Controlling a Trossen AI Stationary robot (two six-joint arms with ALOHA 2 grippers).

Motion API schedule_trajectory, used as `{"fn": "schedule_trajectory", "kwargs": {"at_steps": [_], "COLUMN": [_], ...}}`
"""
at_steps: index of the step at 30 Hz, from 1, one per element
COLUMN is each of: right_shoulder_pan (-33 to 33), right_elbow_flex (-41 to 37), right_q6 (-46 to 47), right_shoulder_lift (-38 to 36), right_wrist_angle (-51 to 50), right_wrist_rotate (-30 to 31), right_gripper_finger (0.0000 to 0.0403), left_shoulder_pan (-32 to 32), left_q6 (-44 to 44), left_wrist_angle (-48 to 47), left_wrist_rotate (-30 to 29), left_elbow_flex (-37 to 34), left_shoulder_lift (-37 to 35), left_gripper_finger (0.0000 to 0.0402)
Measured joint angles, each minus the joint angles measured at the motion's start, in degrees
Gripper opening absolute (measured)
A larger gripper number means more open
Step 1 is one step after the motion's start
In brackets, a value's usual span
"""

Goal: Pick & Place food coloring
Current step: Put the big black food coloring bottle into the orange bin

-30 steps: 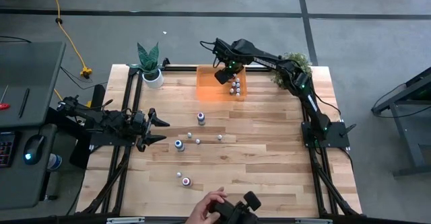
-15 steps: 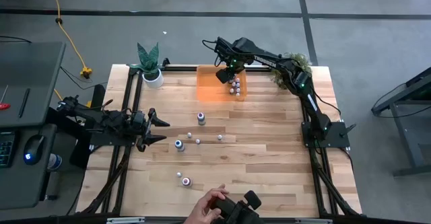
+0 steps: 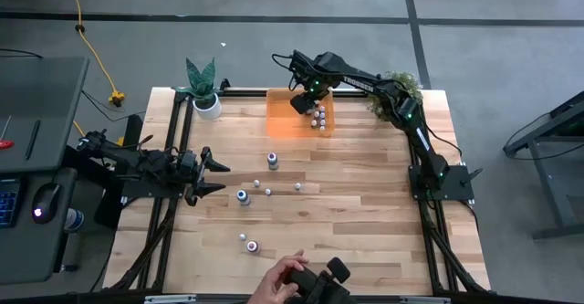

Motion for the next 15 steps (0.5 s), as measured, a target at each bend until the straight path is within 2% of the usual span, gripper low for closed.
{"fn": "schedule_trajectory", "kwargs": {"at_steps": [15], "right_shoulder_pan": [0.02], "right_elbow_flex": [0.02], "right_q6": [-1.44], "right_shoulder_lift": [-0.04], "right_wrist_angle": [1.03], "right_wrist_rotate": [4.81], "right_gripper_finger": [0.0179], "left_shoulder_pan": [0.00], "left_q6": [0.00], "left_wrist_angle": [0.00], "left_wrist_rotate": [0.00], "left_elbow_flex": [0.00], "left_shoulder_lift": [0.00], "left_gripper_finger": [0.0271]}}
